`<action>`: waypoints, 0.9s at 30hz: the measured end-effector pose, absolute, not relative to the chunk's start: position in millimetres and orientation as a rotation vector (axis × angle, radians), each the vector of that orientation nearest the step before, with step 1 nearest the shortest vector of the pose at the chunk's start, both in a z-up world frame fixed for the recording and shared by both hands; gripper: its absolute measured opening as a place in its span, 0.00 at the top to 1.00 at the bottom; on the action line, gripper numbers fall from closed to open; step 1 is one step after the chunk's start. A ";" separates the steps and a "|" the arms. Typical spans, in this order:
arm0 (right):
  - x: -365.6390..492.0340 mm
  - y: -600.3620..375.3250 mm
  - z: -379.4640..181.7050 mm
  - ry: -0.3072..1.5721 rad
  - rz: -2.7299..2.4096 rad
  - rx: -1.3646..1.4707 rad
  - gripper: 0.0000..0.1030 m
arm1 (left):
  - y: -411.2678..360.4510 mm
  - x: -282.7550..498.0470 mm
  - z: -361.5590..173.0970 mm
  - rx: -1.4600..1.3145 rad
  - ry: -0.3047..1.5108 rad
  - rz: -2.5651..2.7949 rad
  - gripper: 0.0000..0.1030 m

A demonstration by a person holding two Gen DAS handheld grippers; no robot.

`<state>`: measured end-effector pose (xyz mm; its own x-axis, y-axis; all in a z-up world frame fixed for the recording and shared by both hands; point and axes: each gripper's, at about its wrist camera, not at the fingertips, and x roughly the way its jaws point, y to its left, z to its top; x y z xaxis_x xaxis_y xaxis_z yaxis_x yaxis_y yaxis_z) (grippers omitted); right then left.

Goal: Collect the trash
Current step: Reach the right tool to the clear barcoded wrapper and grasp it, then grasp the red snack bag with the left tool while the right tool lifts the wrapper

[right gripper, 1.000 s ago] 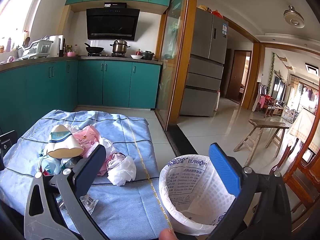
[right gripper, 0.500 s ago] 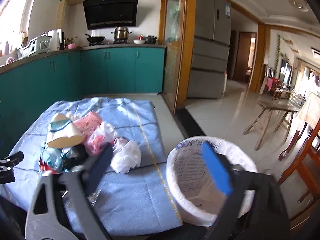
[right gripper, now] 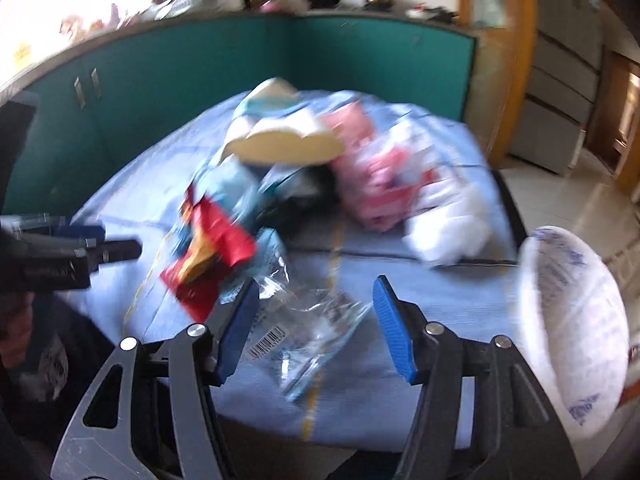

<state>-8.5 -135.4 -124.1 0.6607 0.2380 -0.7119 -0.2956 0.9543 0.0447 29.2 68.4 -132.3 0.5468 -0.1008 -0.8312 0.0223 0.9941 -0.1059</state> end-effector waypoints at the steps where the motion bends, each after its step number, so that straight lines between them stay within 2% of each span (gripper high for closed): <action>1: -5.8 -132.0 -128.4 0.809 0.320 -0.076 0.31 | 67.2 28.9 -130.7 -0.091 0.985 -0.077 0.19; 7: 5.1 -119.6 -146.0 0.847 0.351 -0.082 0.28 | 60.3 27.3 -131.1 -0.077 0.986 -0.080 0.18; 9: 5.1 -120.5 -144.4 0.839 0.364 -0.070 0.34 | 55.5 27.6 -131.0 -0.055 0.980 -0.082 0.18; 11: 6.3 -124.7 -144.3 0.836 0.374 -0.054 0.46 | 51.7 27.9 -131.1 -0.036 0.975 -0.085 0.18; 14: 6.0 -134.5 -141.5 0.836 0.366 -0.029 0.56 | 46.9 28.3 -132.4 -0.020 0.975 -0.095 0.18; 24: 5.4 -181.3 -140.1 0.838 0.179 0.031 0.57 | 23.5 32.1 -146.5 0.010 1.021 -0.173 0.18; 27: 2.9 -195.2 -141.0 0.837 0.133 0.049 0.46 | 10.5 34.4 -151.6 0.032 1.029 -0.214 0.18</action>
<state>2.9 -195.2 -141.0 0.6622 0.1369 -0.7368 -0.0983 0.9905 0.0957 34.4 10.5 -151.6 0.4970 -0.1621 -0.8524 0.1919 0.9786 -0.0742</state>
